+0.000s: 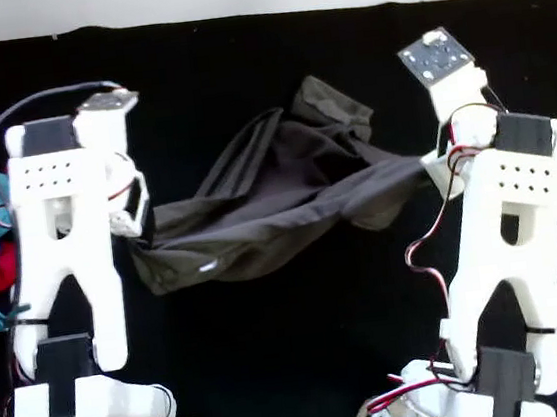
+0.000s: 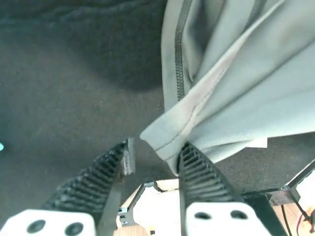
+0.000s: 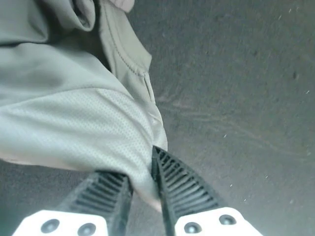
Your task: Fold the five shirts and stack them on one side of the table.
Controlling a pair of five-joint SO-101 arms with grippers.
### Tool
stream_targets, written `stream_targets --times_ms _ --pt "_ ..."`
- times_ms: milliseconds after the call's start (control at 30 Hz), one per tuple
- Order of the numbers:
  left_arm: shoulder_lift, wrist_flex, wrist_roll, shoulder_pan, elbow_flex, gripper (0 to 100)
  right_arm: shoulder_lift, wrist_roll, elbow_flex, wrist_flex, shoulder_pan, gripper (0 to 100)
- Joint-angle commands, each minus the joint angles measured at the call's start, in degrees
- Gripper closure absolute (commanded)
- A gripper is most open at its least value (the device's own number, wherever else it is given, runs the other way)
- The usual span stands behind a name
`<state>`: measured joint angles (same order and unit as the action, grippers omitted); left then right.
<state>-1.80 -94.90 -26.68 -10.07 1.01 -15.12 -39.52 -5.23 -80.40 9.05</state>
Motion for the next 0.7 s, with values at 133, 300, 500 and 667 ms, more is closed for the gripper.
stream_targets --times_ms 133,300,500,667 --pt "-2.42 21.8 0.79 2.95 9.19 85 0.22 -0.62 0.22 0.84 0.66 99.3" --pt "-2.86 29.54 12.13 4.09 11.12 69 0.22 -0.62 -0.13 0.66 0.66 99.3" --pt "-3.03 18.37 15.74 8.04 6.29 70 0.22 -0.62 -0.22 0.57 1.01 99.3" --pt "-3.03 5.1 8.0 11.3 4.26 76 0.13 -0.62 -0.22 0.57 1.01 99.3"
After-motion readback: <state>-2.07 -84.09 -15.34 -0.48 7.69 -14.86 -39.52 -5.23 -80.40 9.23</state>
